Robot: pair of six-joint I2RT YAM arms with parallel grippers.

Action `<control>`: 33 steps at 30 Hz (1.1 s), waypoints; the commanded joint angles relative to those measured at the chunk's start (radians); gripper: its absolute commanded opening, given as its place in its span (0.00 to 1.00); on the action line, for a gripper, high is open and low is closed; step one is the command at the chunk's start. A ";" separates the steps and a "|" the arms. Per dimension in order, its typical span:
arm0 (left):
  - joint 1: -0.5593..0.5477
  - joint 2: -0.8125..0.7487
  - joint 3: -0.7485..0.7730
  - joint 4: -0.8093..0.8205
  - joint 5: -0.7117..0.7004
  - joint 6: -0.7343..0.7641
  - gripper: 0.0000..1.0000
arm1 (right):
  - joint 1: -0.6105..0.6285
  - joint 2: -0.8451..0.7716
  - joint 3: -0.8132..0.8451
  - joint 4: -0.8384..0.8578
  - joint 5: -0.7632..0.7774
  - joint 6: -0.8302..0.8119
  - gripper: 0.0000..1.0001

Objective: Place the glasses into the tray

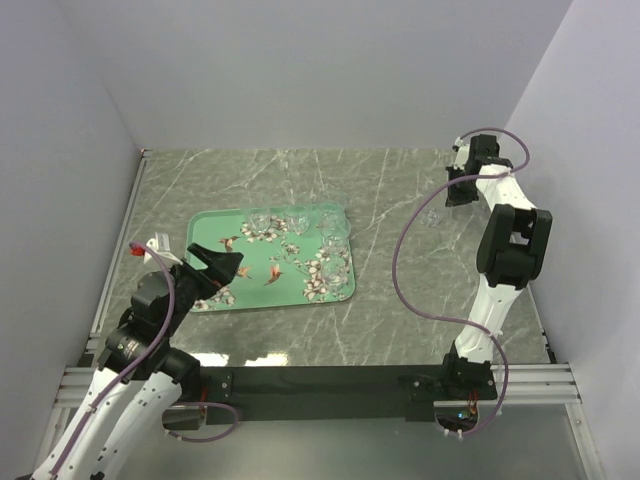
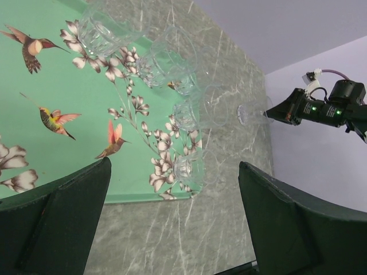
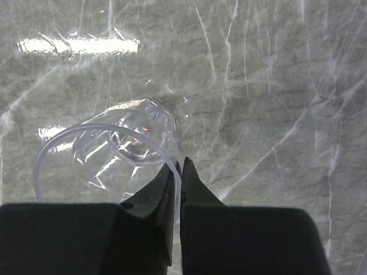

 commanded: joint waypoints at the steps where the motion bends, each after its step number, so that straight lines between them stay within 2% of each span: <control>1: 0.003 0.019 0.031 0.055 0.027 0.002 0.99 | -0.007 -0.037 -0.048 0.029 -0.002 -0.021 0.00; 10: 0.003 0.025 0.015 0.098 0.046 -0.006 0.99 | -0.007 -0.258 -0.151 0.137 -0.044 -0.070 0.00; 17: 0.003 0.062 0.017 0.133 0.069 -0.006 0.99 | 0.034 -0.419 -0.206 0.158 -0.033 -0.107 0.00; 24: 0.003 0.122 0.032 0.195 0.106 0.005 0.99 | 0.151 -0.592 -0.241 0.177 0.022 -0.143 0.00; 33: 0.003 0.231 0.087 0.248 0.172 0.037 0.99 | 0.426 -0.729 -0.228 0.163 0.125 -0.169 0.00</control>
